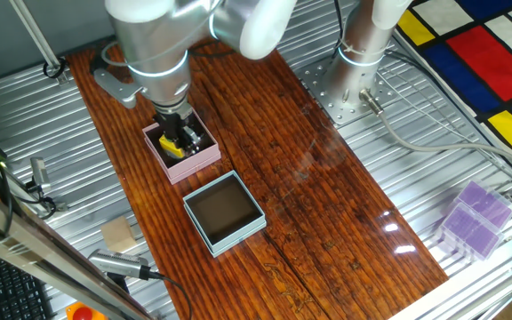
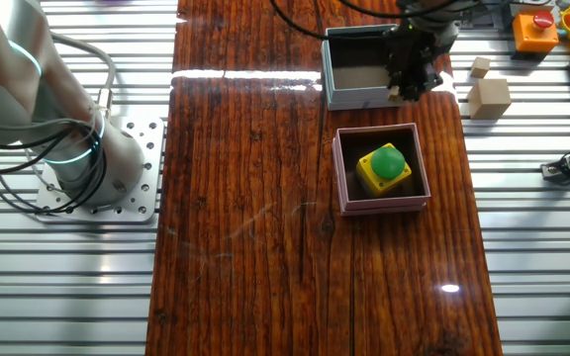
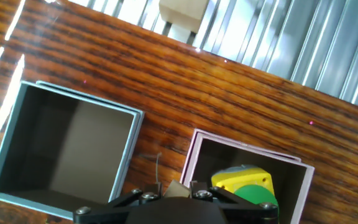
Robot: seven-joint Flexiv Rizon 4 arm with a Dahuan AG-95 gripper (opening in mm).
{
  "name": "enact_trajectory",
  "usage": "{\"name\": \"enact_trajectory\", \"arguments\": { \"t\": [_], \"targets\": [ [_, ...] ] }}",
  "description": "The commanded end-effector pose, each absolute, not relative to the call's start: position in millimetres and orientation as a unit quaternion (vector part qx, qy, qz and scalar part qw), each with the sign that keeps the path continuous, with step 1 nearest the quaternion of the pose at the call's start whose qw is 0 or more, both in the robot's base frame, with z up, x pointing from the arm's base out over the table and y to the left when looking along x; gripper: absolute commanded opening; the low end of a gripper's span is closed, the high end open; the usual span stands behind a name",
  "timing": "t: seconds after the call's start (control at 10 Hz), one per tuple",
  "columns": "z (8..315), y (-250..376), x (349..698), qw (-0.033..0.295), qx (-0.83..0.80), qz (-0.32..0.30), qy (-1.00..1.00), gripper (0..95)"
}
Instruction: Move an object from one box to another
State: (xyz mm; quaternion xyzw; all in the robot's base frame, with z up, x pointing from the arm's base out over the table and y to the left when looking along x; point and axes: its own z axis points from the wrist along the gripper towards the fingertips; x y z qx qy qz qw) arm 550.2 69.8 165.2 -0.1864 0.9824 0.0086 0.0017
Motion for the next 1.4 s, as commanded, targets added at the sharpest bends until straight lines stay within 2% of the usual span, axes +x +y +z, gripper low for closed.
{"name": "enact_trajectory", "arguments": {
  "t": [0.1,0.3,0.7,0.9,1.4],
  "targets": [
    [165.3,68.9,547.7,0.005,-0.215,0.014,0.976,0.0],
    [165.3,68.9,547.7,-0.010,-0.218,0.015,0.976,0.0],
    [165.3,68.9,547.7,-0.007,-0.219,0.017,0.976,0.0],
    [165.4,100.1,540.8,-0.009,-0.191,0.010,0.982,0.0],
    [119.4,178.1,517.3,-0.004,-0.157,0.006,0.988,0.0]
  ]
}}
